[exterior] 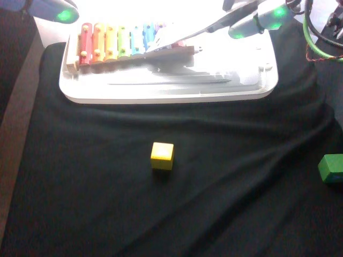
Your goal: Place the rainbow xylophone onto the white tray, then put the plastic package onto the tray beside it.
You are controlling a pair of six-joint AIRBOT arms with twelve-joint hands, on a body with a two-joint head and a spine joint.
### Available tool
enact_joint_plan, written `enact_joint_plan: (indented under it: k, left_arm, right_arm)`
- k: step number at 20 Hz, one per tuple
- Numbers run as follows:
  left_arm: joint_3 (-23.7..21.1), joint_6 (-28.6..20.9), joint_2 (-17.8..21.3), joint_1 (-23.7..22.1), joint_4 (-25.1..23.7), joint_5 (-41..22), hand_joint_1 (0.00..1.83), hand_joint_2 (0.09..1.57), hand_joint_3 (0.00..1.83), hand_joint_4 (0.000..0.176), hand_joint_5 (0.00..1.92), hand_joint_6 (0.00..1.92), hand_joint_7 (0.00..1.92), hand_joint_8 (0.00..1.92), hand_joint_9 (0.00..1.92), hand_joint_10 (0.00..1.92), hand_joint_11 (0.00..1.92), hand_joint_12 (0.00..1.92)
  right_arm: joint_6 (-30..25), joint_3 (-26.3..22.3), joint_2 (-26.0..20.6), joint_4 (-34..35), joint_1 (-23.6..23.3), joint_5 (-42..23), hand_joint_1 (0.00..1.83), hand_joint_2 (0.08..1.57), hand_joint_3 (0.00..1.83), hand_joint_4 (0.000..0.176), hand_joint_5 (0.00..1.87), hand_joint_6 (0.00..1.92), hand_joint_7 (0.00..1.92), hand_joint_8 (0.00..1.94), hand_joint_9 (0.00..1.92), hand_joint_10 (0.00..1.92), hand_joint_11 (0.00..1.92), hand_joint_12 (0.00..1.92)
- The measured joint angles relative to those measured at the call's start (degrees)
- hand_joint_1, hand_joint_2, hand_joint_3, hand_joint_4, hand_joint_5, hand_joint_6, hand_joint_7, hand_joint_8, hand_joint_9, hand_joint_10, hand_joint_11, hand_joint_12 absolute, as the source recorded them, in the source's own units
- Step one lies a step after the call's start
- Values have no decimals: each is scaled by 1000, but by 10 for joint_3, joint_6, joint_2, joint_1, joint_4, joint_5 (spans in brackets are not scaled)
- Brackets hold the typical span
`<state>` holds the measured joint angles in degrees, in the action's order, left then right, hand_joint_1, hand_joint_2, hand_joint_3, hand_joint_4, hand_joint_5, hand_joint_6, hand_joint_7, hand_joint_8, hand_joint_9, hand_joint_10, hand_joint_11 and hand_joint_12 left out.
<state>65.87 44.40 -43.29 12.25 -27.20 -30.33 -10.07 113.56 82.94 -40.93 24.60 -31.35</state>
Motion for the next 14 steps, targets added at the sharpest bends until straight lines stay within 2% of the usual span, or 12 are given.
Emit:
enact_joint_plan:
  k: [1,3,4,7,8,9,10,11,12,13,14]
  left_arm:
    - [0,0,0,0,0,1,833,673,0,0,0,0,208,1,217,3,0,465]
    - [-2,0,0,0,2,0,824,662,0,0,0,0,202,0,210,0,0,480]
    - [-3,0,0,0,0,0,814,668,0,0,0,0,193,0,189,0,0,445]
    - [-3,0,0,0,0,0,806,670,0,0,0,0,202,3,204,5,0,456]
    - [-3,0,0,0,-1,1,790,667,0,0,0,0,222,6,230,10,0,485]
    - [-3,0,0,0,-2,2,785,661,0,0,0,0,225,7,233,11,0,486]
    - [-3,0,0,0,-2,3,785,661,0,0,0,0,225,7,233,11,0,486]
    - [-5,0,0,0,-2,5,775,665,0,0,0,0,238,12,245,15,0,488]
    - [-6,0,0,0,-2,6,777,670,0,0,0,0,240,12,247,15,0,487]
    - [-7,0,0,0,-2,6,783,671,0,0,0,0,239,10,243,13,0,486]
    - [-7,0,0,0,-3,5,757,670,0,0,0,0,239,9,246,12,0,490]
  right_arm:
    - [-2,0,1,4,4,2,1378,1116,0,0,901,1055,974,846,939,1242,571,1243]
    - [-2,4,3,8,10,5,1379,1110,0,0,872,1114,1035,780,941,1193,524,1186]
    - [-2,4,4,9,13,8,1378,1113,2,0,871,1099,993,843,954,1193,611,1125]
    - [-6,8,9,12,19,12,1374,1120,1,0,912,1067,979,888,888,1252,627,1058]
    - [-7,8,9,13,21,12,1160,1143,0,0,912,1078,876,399,827,296,542,992]
    - [-7,8,9,13,24,12,1076,1037,0,0,836,413,871,130,842,117,557,932]
    - [-9,8,9,13,24,12,1076,1037,0,0,836,413,871,130,842,117,557,932]
    - [-9,8,9,10,25,13,1017,1000,0,0,845,132,843,36,814,40,532,894]
    - [-8,8,9,2,25,14,984,970,0,0,823,35,809,7,785,11,497,877]
    - [-8,8,10,-5,28,15,878,952,0,0,708,6,719,1,697,1,412,833]
    - [-11,6,10,-8,31,17,834,906,0,26,620,0,670,0,658,0,408,793]
